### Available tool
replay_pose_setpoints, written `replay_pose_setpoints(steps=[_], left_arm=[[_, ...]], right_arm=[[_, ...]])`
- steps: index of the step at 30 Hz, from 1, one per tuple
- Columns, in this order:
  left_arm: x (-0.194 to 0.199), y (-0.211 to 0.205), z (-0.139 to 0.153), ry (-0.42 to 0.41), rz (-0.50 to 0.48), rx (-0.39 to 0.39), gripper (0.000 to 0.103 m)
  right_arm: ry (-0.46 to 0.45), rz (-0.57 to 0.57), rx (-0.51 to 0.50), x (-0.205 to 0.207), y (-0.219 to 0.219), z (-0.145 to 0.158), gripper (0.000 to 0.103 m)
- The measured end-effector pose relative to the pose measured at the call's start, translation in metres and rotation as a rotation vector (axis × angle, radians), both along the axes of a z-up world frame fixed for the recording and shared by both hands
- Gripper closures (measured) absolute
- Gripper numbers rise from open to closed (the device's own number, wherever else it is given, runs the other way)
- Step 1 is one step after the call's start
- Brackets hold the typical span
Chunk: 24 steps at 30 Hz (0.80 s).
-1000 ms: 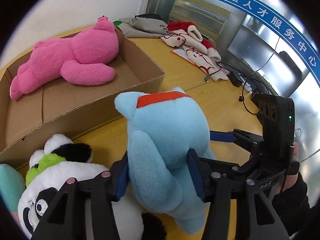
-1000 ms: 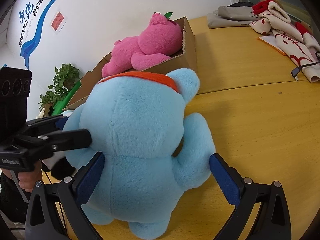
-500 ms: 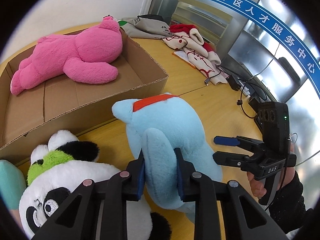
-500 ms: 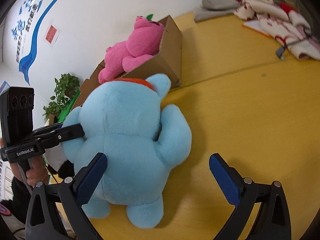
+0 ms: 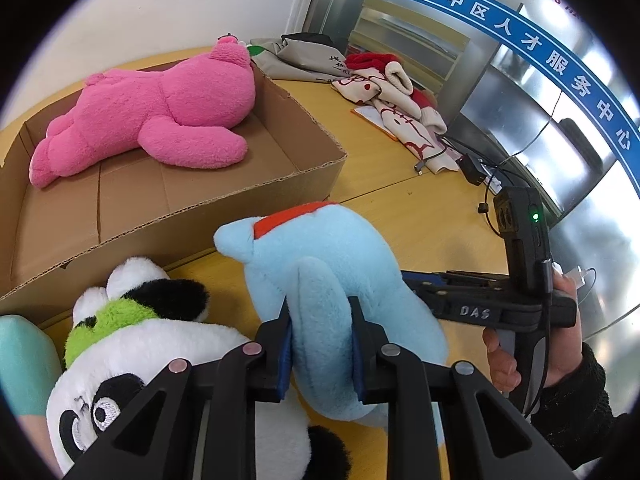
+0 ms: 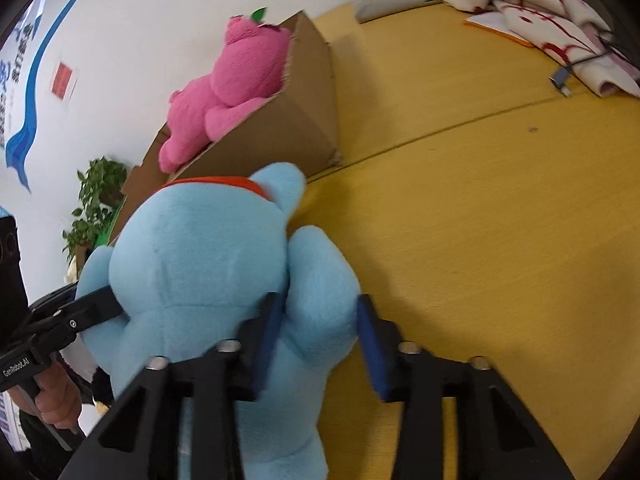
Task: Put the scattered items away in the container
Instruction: 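Grasp the light-blue plush toy with both tools and lift it, then carry the light-blue plush with both tools over the box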
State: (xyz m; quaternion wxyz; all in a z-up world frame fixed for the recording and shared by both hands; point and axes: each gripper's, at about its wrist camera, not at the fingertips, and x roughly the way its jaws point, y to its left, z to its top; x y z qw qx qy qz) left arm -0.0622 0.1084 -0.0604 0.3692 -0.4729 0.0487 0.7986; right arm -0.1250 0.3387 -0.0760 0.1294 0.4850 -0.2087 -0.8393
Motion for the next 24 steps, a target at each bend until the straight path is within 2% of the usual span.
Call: replay_pose_setpoints(steps=[5, 8, 13, 19, 22, 24], left_arm=[[0.008, -0.008, 0.012, 0.036, -0.004, 0.017, 0.082], [0.015, -0.014, 0.027, 0.072, -0.012, 0.048, 0.082], [0.021, -0.027, 0.064, 0.128, -0.031, 0.137, 0.082], [0.004, -0.065, 0.123, 0.242, -0.001, 0.223, 0.082], [-0.014, -0.093, 0.156, 0.296, 0.05, 0.232, 0.082], [-0.024, -0.112, 0.179, 0.342, 0.085, 0.235, 0.082]], right_arm=[[0.03, 0.022, 0.03, 0.008, -0.015, 0.01, 0.078], [0.096, -0.013, 0.036, 0.022, -0.013, 0.032, 0.08], [0.254, -0.063, 0.098, 0.036, -0.016, 0.1, 0.08], [0.435, -0.024, 0.186, 0.024, -0.053, 0.185, 0.081], [0.528, 0.017, 0.203, 0.009, -0.082, 0.223, 0.085], [0.576, 0.043, 0.197, 0.0, -0.1, 0.243, 0.094]])
